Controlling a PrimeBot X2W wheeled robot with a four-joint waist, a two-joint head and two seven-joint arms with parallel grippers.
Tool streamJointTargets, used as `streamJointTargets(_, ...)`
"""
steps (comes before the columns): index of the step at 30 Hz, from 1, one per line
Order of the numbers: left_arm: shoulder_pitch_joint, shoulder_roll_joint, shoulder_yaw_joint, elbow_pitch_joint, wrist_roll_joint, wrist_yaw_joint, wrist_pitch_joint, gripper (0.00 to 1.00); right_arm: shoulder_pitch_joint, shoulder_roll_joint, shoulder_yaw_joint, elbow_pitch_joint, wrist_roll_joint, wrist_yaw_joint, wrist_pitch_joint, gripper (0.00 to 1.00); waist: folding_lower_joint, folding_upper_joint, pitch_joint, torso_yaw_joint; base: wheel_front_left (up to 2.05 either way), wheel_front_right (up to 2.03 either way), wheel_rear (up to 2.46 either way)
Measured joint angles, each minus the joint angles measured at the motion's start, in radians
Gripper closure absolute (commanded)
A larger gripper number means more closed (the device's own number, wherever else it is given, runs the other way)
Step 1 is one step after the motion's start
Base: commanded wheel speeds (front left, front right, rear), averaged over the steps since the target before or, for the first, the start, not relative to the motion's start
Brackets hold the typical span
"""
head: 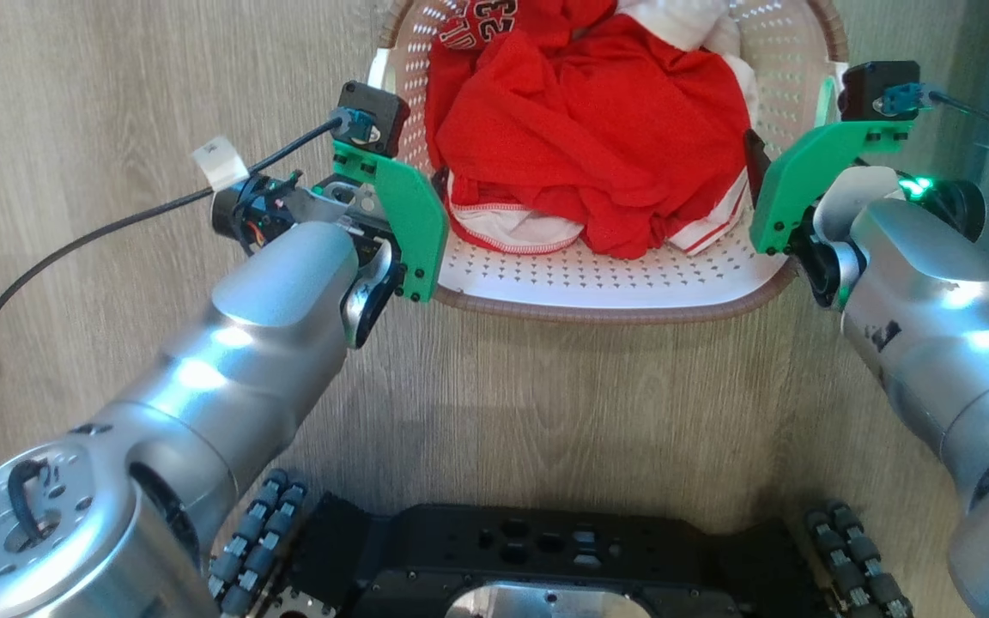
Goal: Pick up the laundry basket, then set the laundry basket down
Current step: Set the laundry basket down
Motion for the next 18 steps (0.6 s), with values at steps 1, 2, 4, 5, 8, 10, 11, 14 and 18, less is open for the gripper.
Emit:
streamJointTargets(1,0.001,0.0,0.0,0.0,0.0,0.0,0.002,0.0,0.002,0.0,-0.003,0.0,-0.002,0.0,0.003,0.0,0.0,0.0,-0.006,0.0,0.0,0.0,0.0)
streamJointTargets(2,0.001,0.0,0.0,0.0,0.002,0.0,0.004,0.0,0.003,0.0,-0.006,0.0,-0.002,0.0,0.004,0.0,0.0,0.0,-0.013,0.0,0.0,0.0,0.0)
streamJointTargets(4,0.004,0.0,0.0,0.001,0.007,0.001,0.001,0.0,0.006,0.0,-0.015,0.0,-0.01,0.0,0.012,0.0,0.0,0.0,-0.028,0.0,0.0,0.0,0.0)
streamJointTargets(5,0.006,0.0,0.0,0.001,0.005,0.002,-0.007,0.0,0.008,0.0,-0.021,0.0,-0.011,0.0,0.013,0.0,0.0,0.0,-0.037,0.0,0.0,0.0,0.0)
streamJointTargets(8,0.028,0.0,0.0,0.003,-0.015,0.008,-0.006,0.0,0.026,0.0,-0.032,0.0,-0.016,0.0,0.024,0.0,0.0,0.0,-0.071,-0.001,0.0,0.0,0.0)
streamJointTargets(10,0.052,0.0,0.0,0.007,-0.014,0.007,-0.006,0.0,0.054,0.0,-0.034,-0.001,-0.03,0.0,0.035,0.0,0.0,0.0,-0.1,-0.002,0.0,0.0,0.0)
streamJointTargets(11,0.064,0.0,-0.001,0.012,-0.006,0.007,-0.006,0.0,0.07,0.0,-0.038,-0.001,-0.033,0.0,0.039,0.0,0.0,0.0,-0.116,-0.003,0.0,0.0,0.0)
streamJointTargets(14,0.097,0.0,-0.001,0.024,0.018,0.009,-0.006,0.0,0.113,0.008,-0.064,0.001,-0.037,0.0,0.043,0.0,-0.0001,0.0,-0.172,-0.007,0.0,0.0,0.0)
streamJointTargets(18,0.138,-0.001,-0.001,0.038,0.051,0.009,-0.004,0.0,0.152,0.031,-0.077,0.001,-0.039,0.0,0.046,0.0,0.0,0.0,-0.257,-0.011,0.0,0.0,0.0)
